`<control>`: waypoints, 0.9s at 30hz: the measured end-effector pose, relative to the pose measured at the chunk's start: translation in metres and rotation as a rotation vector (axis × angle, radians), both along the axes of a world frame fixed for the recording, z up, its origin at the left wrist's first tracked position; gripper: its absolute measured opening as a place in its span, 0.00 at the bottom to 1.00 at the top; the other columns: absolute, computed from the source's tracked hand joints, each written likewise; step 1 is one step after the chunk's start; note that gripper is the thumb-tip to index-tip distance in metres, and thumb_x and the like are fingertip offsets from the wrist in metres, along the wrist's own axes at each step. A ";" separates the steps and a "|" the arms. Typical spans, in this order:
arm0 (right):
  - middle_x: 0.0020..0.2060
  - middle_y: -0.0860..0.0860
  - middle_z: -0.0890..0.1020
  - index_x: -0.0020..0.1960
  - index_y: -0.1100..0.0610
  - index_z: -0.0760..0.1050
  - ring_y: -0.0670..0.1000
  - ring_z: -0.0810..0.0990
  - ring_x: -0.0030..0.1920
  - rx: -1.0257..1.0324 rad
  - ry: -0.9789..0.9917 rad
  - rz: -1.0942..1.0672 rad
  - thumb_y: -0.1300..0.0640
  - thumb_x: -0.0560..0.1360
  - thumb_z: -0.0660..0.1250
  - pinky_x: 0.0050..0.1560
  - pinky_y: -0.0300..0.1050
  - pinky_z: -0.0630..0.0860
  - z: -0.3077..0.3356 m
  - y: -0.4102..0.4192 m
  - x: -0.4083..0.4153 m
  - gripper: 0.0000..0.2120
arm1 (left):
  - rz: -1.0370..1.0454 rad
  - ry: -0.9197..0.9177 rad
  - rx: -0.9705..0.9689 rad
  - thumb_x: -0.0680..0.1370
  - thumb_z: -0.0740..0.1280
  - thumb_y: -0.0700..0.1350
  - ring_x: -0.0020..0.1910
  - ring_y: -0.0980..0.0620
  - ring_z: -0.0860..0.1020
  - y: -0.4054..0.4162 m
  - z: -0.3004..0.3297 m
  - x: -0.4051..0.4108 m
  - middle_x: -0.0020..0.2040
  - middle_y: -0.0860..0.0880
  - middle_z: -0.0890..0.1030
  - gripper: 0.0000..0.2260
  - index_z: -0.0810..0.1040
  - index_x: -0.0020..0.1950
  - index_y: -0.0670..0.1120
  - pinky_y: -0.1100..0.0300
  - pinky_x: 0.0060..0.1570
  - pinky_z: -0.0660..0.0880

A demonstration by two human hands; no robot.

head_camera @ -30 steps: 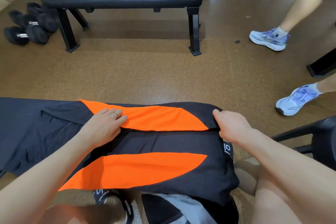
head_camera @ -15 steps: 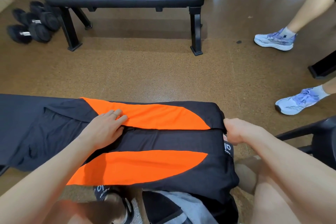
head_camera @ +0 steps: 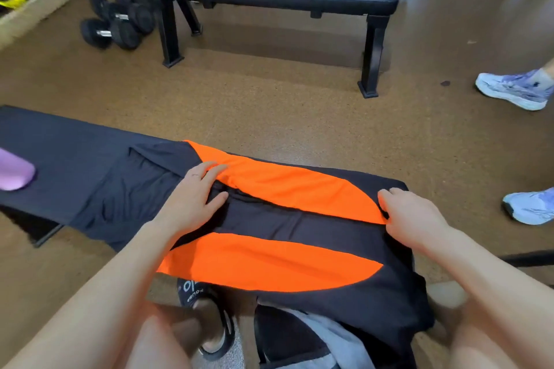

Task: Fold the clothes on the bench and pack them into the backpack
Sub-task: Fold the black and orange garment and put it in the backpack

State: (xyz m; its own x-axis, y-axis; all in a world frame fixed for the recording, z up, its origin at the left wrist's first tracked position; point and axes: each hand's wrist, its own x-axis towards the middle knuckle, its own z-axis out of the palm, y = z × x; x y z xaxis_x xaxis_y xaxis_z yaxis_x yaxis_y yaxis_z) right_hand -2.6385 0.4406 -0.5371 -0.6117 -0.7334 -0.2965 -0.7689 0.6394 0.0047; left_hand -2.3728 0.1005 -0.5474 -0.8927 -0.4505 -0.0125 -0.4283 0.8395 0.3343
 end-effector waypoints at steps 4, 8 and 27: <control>0.41 0.47 0.71 0.44 0.51 0.64 0.53 0.74 0.43 -0.117 -0.037 0.151 0.60 0.77 0.61 0.41 0.49 0.71 0.012 -0.040 0.012 0.07 | 0.442 0.171 0.079 0.80 0.68 0.49 0.74 0.44 0.63 -0.032 0.013 0.039 0.75 0.47 0.65 0.29 0.62 0.78 0.52 0.48 0.71 0.64; 0.48 0.48 0.76 0.50 0.50 0.69 0.53 0.76 0.50 -0.248 -0.384 0.238 0.66 0.72 0.62 0.52 0.50 0.74 0.030 -0.138 0.049 0.13 | 0.895 0.091 0.197 0.77 0.71 0.52 0.74 0.38 0.60 -0.055 0.012 0.091 0.76 0.41 0.61 0.35 0.56 0.80 0.52 0.43 0.71 0.62; 0.76 0.53 0.68 0.79 0.53 0.61 0.58 0.65 0.75 -0.157 -0.460 0.452 0.64 0.77 0.60 0.73 0.54 0.65 0.001 -0.486 0.182 0.32 | 1.252 0.346 0.904 0.73 0.72 0.43 0.35 0.50 0.80 -0.100 -0.014 0.186 0.44 0.41 0.78 0.14 0.74 0.52 0.38 0.59 0.33 0.80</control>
State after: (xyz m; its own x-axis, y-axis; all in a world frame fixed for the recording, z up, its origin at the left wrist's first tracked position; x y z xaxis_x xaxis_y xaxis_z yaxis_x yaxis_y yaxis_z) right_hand -2.4563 -0.0451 -0.5357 -0.0700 -0.9441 -0.3220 -0.8631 0.2192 -0.4550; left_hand -2.1866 0.0009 -0.5617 0.0065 -0.8306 -0.5568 -0.4683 -0.4945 0.7322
